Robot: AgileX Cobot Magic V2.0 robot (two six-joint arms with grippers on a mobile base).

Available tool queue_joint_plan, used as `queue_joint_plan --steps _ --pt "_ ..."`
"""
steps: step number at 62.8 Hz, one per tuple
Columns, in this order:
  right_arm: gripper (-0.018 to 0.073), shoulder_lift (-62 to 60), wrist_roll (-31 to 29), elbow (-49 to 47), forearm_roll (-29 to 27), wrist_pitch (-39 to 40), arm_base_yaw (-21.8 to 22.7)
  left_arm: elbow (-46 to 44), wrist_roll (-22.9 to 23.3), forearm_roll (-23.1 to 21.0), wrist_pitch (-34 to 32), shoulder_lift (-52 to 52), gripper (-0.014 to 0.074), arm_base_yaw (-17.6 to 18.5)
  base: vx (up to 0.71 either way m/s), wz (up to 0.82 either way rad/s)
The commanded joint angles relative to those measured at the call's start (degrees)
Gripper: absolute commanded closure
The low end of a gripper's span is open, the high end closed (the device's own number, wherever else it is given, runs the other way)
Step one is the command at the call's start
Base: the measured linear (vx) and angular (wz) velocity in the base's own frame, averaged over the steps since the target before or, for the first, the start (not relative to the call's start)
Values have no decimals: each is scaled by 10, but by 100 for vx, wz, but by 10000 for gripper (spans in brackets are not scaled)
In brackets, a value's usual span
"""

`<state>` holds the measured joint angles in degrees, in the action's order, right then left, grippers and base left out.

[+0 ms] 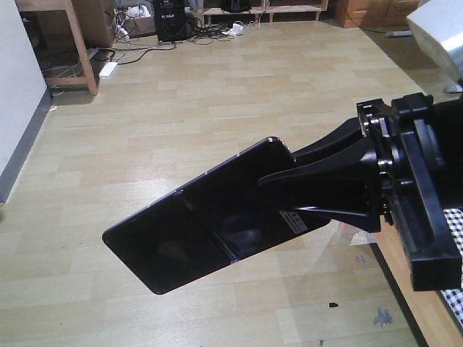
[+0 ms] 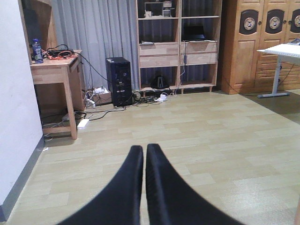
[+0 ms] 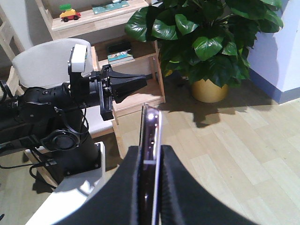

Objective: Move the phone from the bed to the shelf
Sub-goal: 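Hold the phone in the right gripper while the base turns away from the bed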

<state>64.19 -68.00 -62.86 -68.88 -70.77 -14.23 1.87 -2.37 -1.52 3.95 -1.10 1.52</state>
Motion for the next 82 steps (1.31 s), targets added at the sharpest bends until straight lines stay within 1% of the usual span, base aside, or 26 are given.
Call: queue_joint_plan --steps 1,38,82 --pt "562 -12 1 -15 -55 -29 0 -14 5 -6 -43 -3 595 -1 7 5" --pt "562 -12 1 -15 -55 -29 0 -14 5 -6 -43 -3 595 -1 14 6" --pt "562 -12 1 -15 -55 -29 0 -14 5 -6 -43 -3 595 -1 30 -5"
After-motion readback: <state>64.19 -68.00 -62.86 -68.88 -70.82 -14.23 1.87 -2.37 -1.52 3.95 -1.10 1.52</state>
